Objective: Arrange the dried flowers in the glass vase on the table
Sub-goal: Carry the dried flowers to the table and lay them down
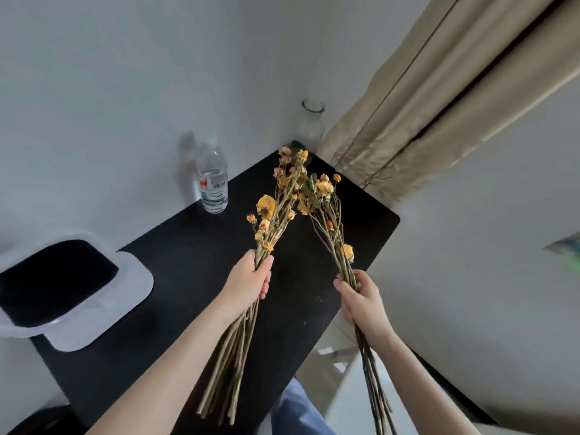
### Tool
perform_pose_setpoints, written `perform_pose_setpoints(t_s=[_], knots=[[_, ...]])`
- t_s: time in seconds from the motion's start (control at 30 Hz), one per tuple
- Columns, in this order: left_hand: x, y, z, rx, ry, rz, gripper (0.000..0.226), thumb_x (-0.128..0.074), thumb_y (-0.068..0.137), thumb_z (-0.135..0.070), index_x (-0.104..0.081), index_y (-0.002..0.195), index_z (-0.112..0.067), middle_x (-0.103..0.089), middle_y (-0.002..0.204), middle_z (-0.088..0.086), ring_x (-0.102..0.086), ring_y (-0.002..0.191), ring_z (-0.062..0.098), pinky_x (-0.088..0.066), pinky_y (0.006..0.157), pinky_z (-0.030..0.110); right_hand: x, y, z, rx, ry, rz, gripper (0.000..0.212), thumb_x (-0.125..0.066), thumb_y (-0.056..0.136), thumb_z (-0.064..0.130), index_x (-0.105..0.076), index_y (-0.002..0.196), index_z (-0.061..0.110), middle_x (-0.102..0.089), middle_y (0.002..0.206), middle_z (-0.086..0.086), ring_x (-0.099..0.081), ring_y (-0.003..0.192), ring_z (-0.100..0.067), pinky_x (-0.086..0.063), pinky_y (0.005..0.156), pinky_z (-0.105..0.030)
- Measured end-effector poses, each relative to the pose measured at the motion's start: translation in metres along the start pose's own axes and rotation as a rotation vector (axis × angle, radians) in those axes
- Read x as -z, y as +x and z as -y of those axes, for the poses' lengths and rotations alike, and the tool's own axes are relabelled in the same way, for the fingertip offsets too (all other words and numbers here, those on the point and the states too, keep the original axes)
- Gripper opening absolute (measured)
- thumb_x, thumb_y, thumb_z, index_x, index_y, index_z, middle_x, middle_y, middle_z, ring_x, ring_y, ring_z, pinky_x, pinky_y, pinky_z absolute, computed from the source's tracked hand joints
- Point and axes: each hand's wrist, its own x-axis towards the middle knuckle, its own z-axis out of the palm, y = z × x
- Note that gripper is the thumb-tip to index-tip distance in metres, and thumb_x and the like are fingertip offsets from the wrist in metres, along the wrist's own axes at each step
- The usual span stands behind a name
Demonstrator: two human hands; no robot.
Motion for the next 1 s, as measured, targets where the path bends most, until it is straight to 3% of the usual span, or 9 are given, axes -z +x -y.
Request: perform_pose_setpoints(t_s=[0.4, 0.6, 0.77, 0.83, 0.93, 1.0], knots=[[-0.063, 0.107, -0.029, 0.151, -0.386, -0.273, 0.009, -0.041, 0.098, -0.023, -0.047, 0.101, -0.017, -0.051, 0.074, 0.001, -0.052, 0.059, 0.009, -0.046, 0.052, 0.018, -0.003, 0.153, 0.053, 0.119, -0.134, 0.224, 0.025, -0.054, 0.093, 0.021, -0.048, 0.116, 0.013, -0.046, 0.046, 0.004, -0.039, 0.033, -0.006, -0.035, 0.035, -0.018], [-0.113, 0.172, -0.049, 0.245, -0.519, -0.409, 0.015, -0.038, 0.098, -0.022, -0.045, 0.111, -0.019, -0.055, 0.084, -0.001, -0.055, 0.074, 0.009, -0.044, 0.064, 0.02, 0.006, 0.241, 0.061, 0.154, -0.231, 0.353, 0.013, -0.057, 0.091, 0.022, -0.049, 0.101, 0.022, -0.051, 0.052, 0.005, -0.044, 0.032, -0.002, -0.034, 0.034, -0.015], [-0.138, 0.215, -0.061, 0.278, -0.604, -0.479, 0.015, -0.036, 0.099, -0.021, -0.039, 0.114, -0.021, -0.054, 0.096, -0.008, -0.053, 0.084, 0.002, -0.039, 0.063, 0.015, 0.01, 0.294, 0.056, 0.199, -0.349, 0.491, 0.008, -0.055, 0.092, 0.027, -0.052, 0.097, 0.023, -0.057, 0.07, 0.01, -0.054, 0.052, 0.004, -0.039, 0.047, -0.009], [-0.142, 0.228, -0.061, 0.299, -0.59, -0.485, 0.022, -0.035, 0.1, -0.021, -0.037, 0.121, -0.022, -0.052, 0.101, -0.011, -0.051, 0.086, 0.001, -0.04, 0.069, 0.017, 0.008, 0.307, 0.052, 0.202, -0.374, 0.547, 0.007, -0.052, 0.093, 0.027, -0.053, 0.1, 0.023, -0.06, 0.08, 0.011, -0.058, 0.068, 0.002, -0.042, 0.057, -0.01], [-0.143, 0.244, -0.057, 0.338, -0.511, -0.489, 0.033, -0.035, 0.1, -0.022, -0.035, 0.132, -0.015, -0.049, 0.111, -0.005, -0.048, 0.095, 0.008, -0.037, 0.081, 0.024, 0.002, 0.321, 0.048, 0.184, -0.418, 0.611, 0.022, -0.049, 0.095, 0.025, -0.054, 0.114, 0.017, -0.063, 0.102, 0.006, -0.061, 0.095, -0.008, -0.045, 0.079, -0.017], [-0.14, 0.252, -0.05, 0.361, -0.435, -0.503, 0.035, -0.037, 0.099, -0.022, -0.036, 0.132, -0.011, -0.052, 0.116, 0.0, -0.049, 0.097, 0.01, -0.038, 0.082, 0.025, -0.003, 0.328, 0.047, 0.171, -0.456, 0.645, 0.025, -0.047, 0.096, 0.024, -0.053, 0.118, 0.014, -0.063, 0.108, 0.001, -0.06, 0.101, -0.012, -0.046, 0.085, -0.022]])
